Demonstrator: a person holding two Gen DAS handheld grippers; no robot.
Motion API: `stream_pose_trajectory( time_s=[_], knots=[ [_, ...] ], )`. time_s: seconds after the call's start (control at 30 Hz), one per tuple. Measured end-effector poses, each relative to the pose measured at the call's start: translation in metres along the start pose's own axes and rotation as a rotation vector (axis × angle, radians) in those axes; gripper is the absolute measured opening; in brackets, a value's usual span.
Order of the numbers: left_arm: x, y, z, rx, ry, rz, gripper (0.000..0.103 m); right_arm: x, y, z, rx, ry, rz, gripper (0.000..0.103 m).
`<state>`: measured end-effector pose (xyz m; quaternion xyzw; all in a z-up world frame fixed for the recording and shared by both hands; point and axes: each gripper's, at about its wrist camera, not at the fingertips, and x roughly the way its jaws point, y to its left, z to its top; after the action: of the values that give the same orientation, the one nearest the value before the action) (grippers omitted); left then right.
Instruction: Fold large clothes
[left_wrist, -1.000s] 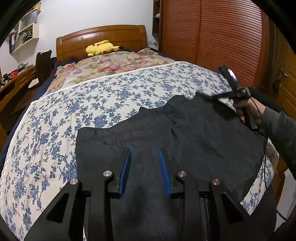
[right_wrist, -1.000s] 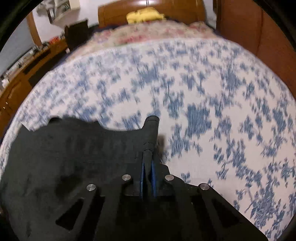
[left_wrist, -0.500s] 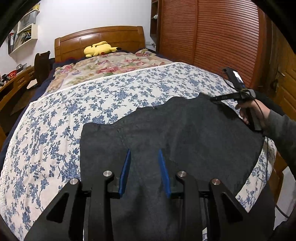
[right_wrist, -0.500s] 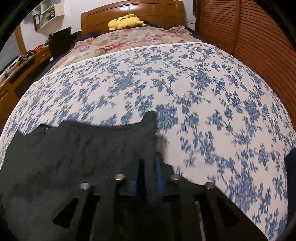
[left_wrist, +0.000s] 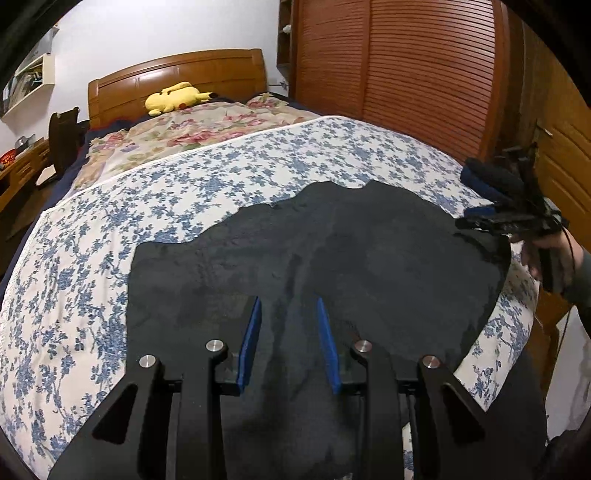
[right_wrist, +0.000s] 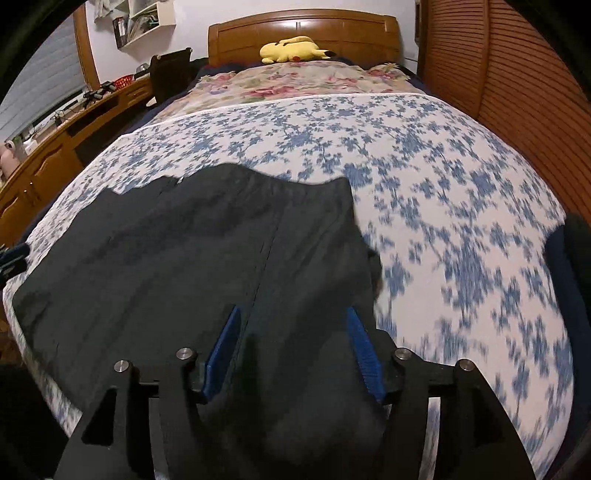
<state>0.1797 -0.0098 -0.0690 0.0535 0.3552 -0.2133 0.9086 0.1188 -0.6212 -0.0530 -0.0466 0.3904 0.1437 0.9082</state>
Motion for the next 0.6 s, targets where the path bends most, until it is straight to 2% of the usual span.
stream_pose_trajectory(
  time_s=[0.07, 0.17, 0.33, 0.6],
  knots=[
    [0.003, -0.004, 0.001, 0.007, 0.003, -0.010, 0.032, -0.012, -0.001, -0.012, 0.010, -0.005, -0.002, 0.066],
    [0.007, -0.012, 0.004, 0.013, 0.006, -0.027, 0.032, -0.021, -0.007, -0.026, 0.016, -0.004, -0.056, 0.068],
    [0.015, -0.027, 0.004, 0.035, 0.020, -0.039, 0.032, -0.029, -0.017, -0.045, 0.079, 0.030, -0.085, 0.070],
    [0.031, -0.045, -0.009, 0.025, 0.081, -0.091, 0.032, -0.034, -0.024, -0.057, 0.173, 0.047, -0.044, 0.072]
  ],
)
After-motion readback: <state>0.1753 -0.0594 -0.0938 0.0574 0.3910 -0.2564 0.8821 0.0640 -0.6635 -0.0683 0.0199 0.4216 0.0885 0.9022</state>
